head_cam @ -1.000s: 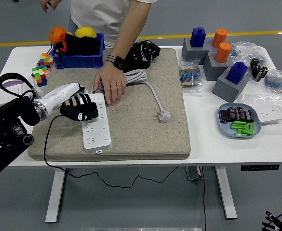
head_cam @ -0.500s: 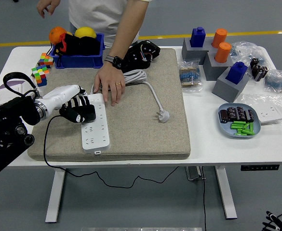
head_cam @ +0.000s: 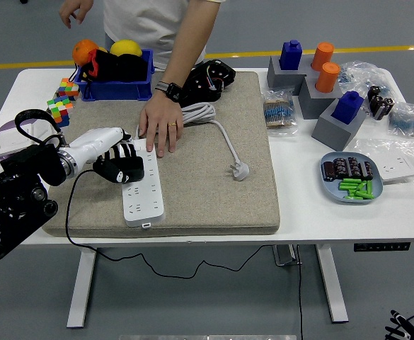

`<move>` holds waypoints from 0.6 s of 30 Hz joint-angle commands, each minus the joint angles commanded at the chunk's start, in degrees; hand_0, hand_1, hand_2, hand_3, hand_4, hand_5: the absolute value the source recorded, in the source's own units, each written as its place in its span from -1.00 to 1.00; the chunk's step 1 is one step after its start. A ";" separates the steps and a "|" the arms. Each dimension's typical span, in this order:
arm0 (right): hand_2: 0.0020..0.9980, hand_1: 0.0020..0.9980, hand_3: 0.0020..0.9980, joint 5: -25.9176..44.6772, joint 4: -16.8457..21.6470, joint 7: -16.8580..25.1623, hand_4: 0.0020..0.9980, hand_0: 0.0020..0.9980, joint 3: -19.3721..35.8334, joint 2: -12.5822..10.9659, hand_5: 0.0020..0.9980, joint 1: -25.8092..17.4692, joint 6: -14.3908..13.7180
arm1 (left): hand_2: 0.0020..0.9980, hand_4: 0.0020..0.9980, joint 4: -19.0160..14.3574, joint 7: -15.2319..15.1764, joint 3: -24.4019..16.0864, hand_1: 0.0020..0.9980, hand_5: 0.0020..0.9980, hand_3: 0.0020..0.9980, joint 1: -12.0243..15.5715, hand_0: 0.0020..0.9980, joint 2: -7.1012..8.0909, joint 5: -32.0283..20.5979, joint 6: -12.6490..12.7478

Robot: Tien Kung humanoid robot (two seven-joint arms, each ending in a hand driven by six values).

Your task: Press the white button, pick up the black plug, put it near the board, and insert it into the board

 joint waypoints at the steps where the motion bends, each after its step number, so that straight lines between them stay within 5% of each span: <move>1: 0.10 0.21 0.32 0.02 0.00 0.02 0.47 0.45 -0.04 0.00 -0.01 -0.01 0.00 | -0.27 0.52 0.24 -0.06 0.13 -0.21 -1.00 -0.05 0.00 -0.35 -0.06 -0.21 0.04; 17: 0.10 0.21 0.32 0.48 0.00 0.10 0.47 0.45 -1.08 -0.02 -0.01 -0.11 0.02 | -0.28 0.52 -0.32 -1.70 -2.69 -0.21 -1.00 -0.05 1.82 -0.36 0.04 -3.09 0.57; 18: 0.10 0.21 0.32 0.52 0.00 0.12 0.47 0.45 -1.14 0.00 -0.01 -0.09 0.01 | 0.18 0.87 -0.51 -2.17 -3.15 0.20 -1.00 -0.11 2.06 -0.22 0.02 -3.10 0.88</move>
